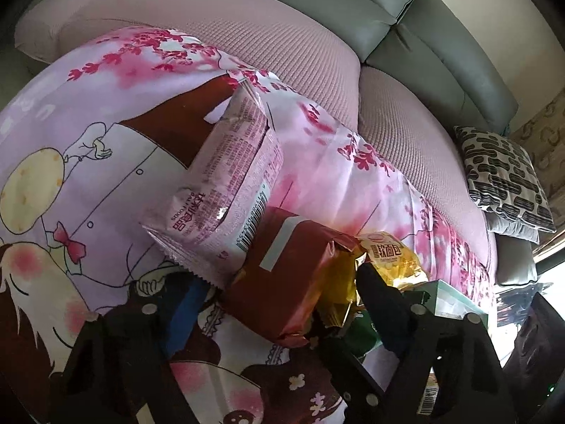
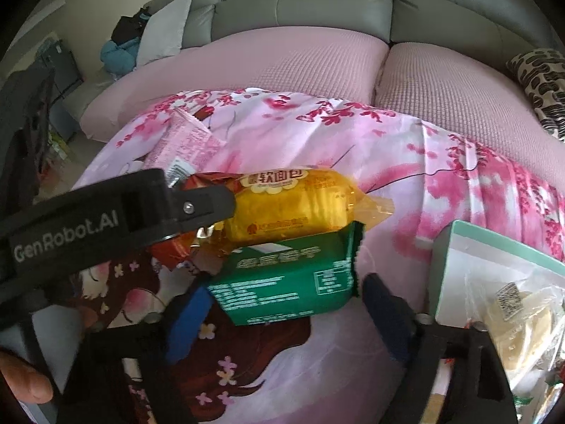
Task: Organize snacks
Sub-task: 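Grasp the red box with the left tool while the right grasps the green biscuit box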
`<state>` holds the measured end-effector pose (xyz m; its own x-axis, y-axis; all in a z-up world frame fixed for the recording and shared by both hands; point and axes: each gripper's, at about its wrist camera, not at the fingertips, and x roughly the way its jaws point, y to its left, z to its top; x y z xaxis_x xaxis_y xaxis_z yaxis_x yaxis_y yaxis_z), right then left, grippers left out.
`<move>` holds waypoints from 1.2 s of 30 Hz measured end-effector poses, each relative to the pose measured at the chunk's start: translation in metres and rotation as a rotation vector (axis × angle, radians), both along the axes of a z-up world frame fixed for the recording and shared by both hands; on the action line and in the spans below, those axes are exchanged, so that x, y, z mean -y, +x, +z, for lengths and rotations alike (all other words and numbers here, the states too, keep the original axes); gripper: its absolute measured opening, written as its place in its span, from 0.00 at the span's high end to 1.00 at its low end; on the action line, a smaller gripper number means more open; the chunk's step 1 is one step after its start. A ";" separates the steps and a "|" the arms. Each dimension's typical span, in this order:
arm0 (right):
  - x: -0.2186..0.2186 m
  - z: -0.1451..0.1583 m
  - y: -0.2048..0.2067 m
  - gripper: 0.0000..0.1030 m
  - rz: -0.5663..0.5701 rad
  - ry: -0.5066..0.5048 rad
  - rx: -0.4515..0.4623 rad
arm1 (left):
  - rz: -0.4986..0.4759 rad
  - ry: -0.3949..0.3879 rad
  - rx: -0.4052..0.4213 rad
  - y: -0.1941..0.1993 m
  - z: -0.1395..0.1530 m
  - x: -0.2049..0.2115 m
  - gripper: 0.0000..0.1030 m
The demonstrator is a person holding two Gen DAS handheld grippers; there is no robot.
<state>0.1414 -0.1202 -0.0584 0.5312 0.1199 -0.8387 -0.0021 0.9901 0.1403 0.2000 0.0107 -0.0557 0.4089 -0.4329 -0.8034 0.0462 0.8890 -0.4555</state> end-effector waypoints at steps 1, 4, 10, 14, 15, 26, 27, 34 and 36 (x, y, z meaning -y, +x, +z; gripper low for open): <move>-0.001 0.000 0.000 0.22 -0.002 -0.008 0.000 | -0.002 -0.009 -0.006 0.000 0.000 0.000 0.22; -0.001 0.000 -0.002 0.28 -0.005 -0.022 0.003 | -0.005 -0.039 -0.022 0.000 -0.001 -0.002 0.28; -0.001 0.002 -0.005 0.32 -0.010 -0.024 0.007 | -0.005 -0.054 -0.042 -0.001 -0.001 -0.002 0.32; 0.000 0.003 -0.010 0.32 -0.018 -0.022 0.007 | 0.009 -0.078 -0.061 -0.003 -0.003 -0.007 0.32; 0.001 0.003 -0.011 0.32 -0.022 -0.020 0.006 | 0.013 -0.083 -0.065 -0.003 -0.004 -0.009 0.32; 0.004 0.005 -0.019 0.32 -0.047 -0.010 -0.007 | 0.054 -0.159 -0.104 -0.010 -0.004 -0.027 0.33; 0.005 0.005 -0.020 0.32 -0.049 -0.010 -0.007 | 0.058 -0.164 -0.106 -0.010 -0.004 -0.029 0.33; 0.005 0.006 -0.023 0.32 -0.055 -0.010 -0.007 | 0.071 -0.165 -0.112 -0.012 -0.004 -0.039 0.33; 0.005 0.006 -0.024 0.32 -0.056 -0.011 -0.007 | 0.064 -0.145 -0.110 -0.013 -0.004 -0.037 0.35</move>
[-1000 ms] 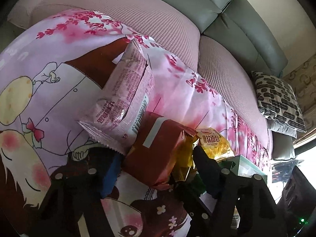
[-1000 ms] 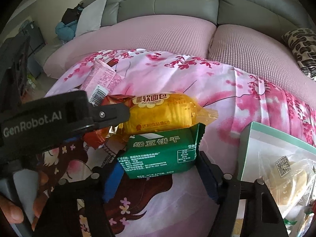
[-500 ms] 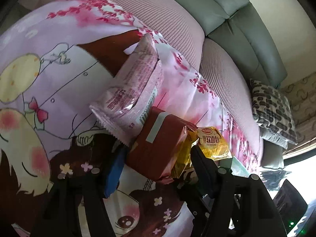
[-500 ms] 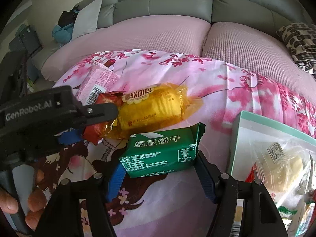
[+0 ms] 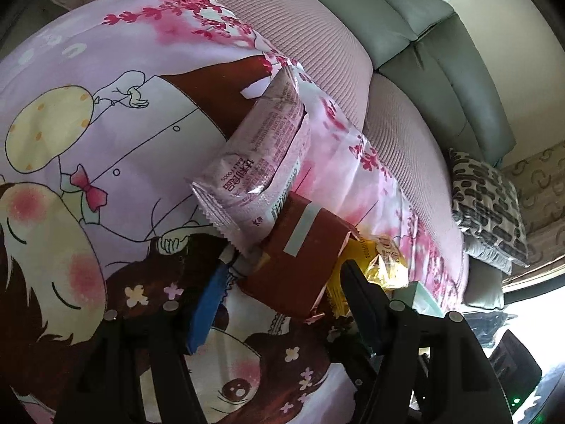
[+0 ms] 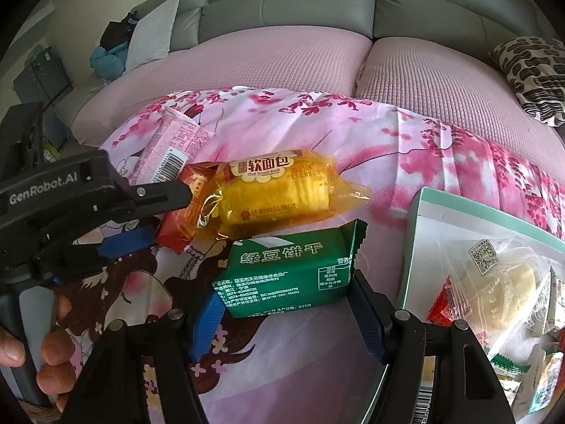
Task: Organize snacks
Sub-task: 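Grasp the red box with the left tool while the right grasps the green biscuit box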
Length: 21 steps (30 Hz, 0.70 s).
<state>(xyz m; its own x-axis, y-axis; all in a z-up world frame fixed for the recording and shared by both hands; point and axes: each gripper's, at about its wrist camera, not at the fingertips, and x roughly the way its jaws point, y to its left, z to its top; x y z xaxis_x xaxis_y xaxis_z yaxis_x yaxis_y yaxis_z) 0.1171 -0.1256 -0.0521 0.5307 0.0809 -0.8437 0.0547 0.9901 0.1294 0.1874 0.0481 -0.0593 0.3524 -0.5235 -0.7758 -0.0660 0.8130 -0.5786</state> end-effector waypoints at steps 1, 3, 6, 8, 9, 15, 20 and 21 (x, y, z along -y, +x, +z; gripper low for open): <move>0.000 0.000 0.000 0.32 -0.002 0.000 0.000 | -0.006 0.024 0.002 0.001 0.000 0.003 0.37; 0.001 0.000 -0.001 0.32 -0.004 0.000 0.001 | -0.016 0.048 0.006 0.001 0.001 0.007 0.42; 0.001 0.000 -0.002 0.32 -0.010 0.001 0.000 | -0.033 0.041 0.007 0.001 0.002 0.010 0.51; 0.002 0.001 -0.003 0.32 -0.013 0.005 -0.001 | -0.043 0.058 0.014 0.000 0.004 0.011 0.52; 0.002 0.001 -0.003 0.32 -0.013 0.007 -0.001 | -0.042 0.058 0.015 0.000 0.005 0.011 0.53; 0.001 0.004 -0.007 0.33 -0.014 -0.002 0.004 | -0.042 0.061 0.020 -0.004 0.007 0.010 0.54; 0.001 0.015 -0.014 0.33 -0.023 0.000 0.014 | -0.042 0.056 0.032 -0.010 0.012 0.010 0.57; 0.001 0.016 -0.015 0.33 -0.024 0.001 0.017 | -0.042 0.056 0.035 -0.012 0.014 0.010 0.57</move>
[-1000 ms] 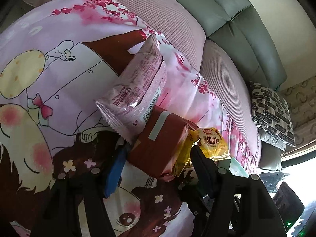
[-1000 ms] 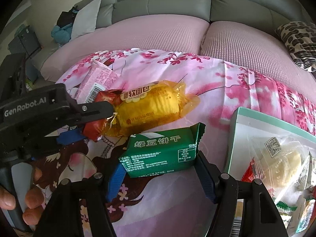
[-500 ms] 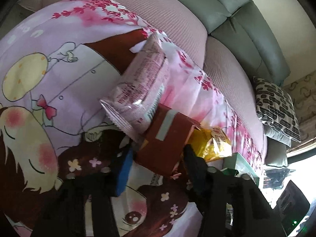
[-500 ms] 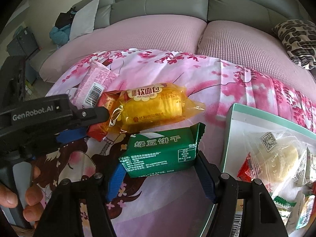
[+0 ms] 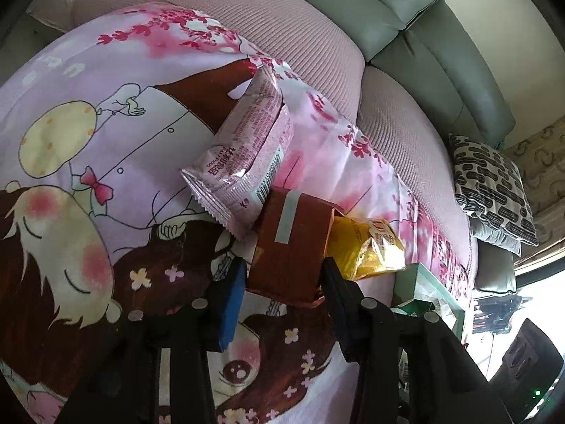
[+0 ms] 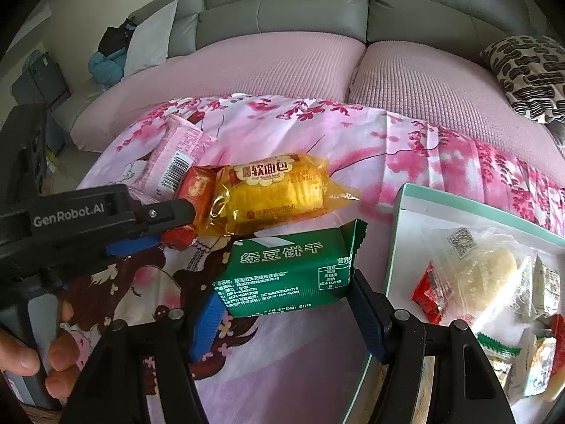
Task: Organize snacks
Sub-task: 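Grasp the red box with the left tool while the right grasps the green biscuit box, then carry the red box and green biscuit box into the tray and open both tools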
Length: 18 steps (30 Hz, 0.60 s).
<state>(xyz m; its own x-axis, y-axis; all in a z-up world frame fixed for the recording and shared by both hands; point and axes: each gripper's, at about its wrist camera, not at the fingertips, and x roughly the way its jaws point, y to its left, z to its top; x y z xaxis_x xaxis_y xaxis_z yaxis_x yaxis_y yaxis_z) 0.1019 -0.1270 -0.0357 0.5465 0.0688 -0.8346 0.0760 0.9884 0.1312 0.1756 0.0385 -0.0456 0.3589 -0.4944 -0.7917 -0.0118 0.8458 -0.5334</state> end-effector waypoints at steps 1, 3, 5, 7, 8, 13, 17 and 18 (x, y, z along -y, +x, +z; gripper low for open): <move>0.000 0.002 -0.002 0.33 -0.002 0.001 0.003 | -0.002 0.001 0.006 -0.002 0.002 0.000 0.57; 0.000 0.008 -0.006 0.33 -0.006 0.003 0.010 | -0.004 0.003 0.011 -0.005 0.004 0.000 0.57; 0.000 0.011 -0.011 0.33 -0.010 0.004 0.014 | -0.005 0.003 0.015 -0.010 0.007 -0.001 0.57; -0.001 0.014 -0.016 0.33 -0.012 0.005 0.017 | -0.007 0.002 0.020 -0.014 0.009 -0.001 0.57; 0.000 0.015 -0.019 0.33 -0.013 0.006 0.019 | -0.009 0.000 0.024 -0.016 0.012 -0.001 0.57; -0.001 0.022 -0.033 0.33 -0.023 0.014 0.029 | -0.020 0.003 0.066 -0.028 0.029 -0.002 0.57; 0.001 0.029 -0.045 0.33 -0.034 0.020 0.045 | -0.027 0.005 0.104 -0.035 0.042 0.001 0.57; 0.002 0.031 -0.047 0.33 -0.037 0.021 0.048 | -0.030 0.004 0.113 -0.037 0.045 0.002 0.57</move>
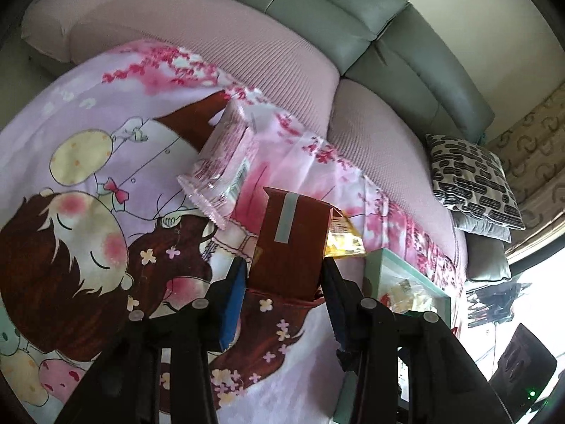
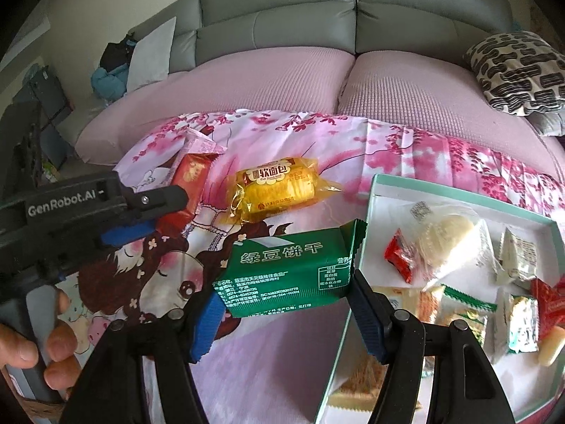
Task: Organize snacks
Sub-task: 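Carry the red box and green biscuit box into the tray and open both tools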
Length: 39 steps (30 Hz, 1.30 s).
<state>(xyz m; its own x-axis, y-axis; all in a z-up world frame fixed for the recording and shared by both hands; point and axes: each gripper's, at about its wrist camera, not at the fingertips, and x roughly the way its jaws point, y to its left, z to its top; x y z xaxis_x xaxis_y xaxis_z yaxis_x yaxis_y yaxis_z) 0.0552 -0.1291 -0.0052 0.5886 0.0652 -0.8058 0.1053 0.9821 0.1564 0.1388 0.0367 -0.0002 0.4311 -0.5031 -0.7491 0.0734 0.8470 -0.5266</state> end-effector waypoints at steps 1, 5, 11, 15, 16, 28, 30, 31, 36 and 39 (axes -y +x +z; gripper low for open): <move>0.001 0.002 -0.003 0.33 -0.004 0.002 0.005 | -0.003 -0.001 0.008 -0.001 0.003 0.001 0.57; 0.006 0.009 -0.014 0.33 -0.023 0.014 0.019 | -0.014 0.000 0.042 -0.006 0.015 0.005 0.57; 0.024 0.016 -0.031 0.33 -0.078 0.026 0.030 | -0.040 0.002 0.092 -0.015 0.034 0.017 0.57; 0.043 0.018 -0.044 0.33 -0.135 0.033 0.031 | -0.074 0.006 0.126 -0.021 0.047 0.032 0.57; 0.049 0.018 -0.049 0.33 -0.153 0.036 0.031 | -0.081 0.006 0.131 -0.023 0.048 0.035 0.57; 0.158 0.028 -0.107 0.33 -0.483 0.030 0.030 | -0.300 0.028 0.205 -0.056 0.072 0.116 0.57; 0.172 0.028 -0.117 0.33 -0.529 0.040 0.034 | -0.356 0.043 0.219 -0.066 0.073 0.137 0.57; 0.179 0.028 -0.121 0.33 -0.549 0.044 0.035 | -0.382 0.051 0.223 -0.070 0.073 0.146 0.57; 0.201 0.028 -0.135 0.33 -0.616 0.053 0.039 | -0.478 0.082 0.217 -0.087 0.066 0.181 0.57; 0.208 0.026 -0.137 0.33 -0.633 0.050 0.031 | -0.512 0.105 0.218 -0.095 0.061 0.194 0.60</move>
<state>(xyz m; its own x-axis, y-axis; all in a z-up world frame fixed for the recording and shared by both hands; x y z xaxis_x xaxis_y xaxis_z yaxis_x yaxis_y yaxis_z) -0.0820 -0.3374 0.0205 0.5487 -0.2663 -0.7925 0.6576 0.7228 0.2125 0.0437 -0.1572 0.0612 0.3017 -0.6166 -0.7272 0.5861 0.7215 -0.3686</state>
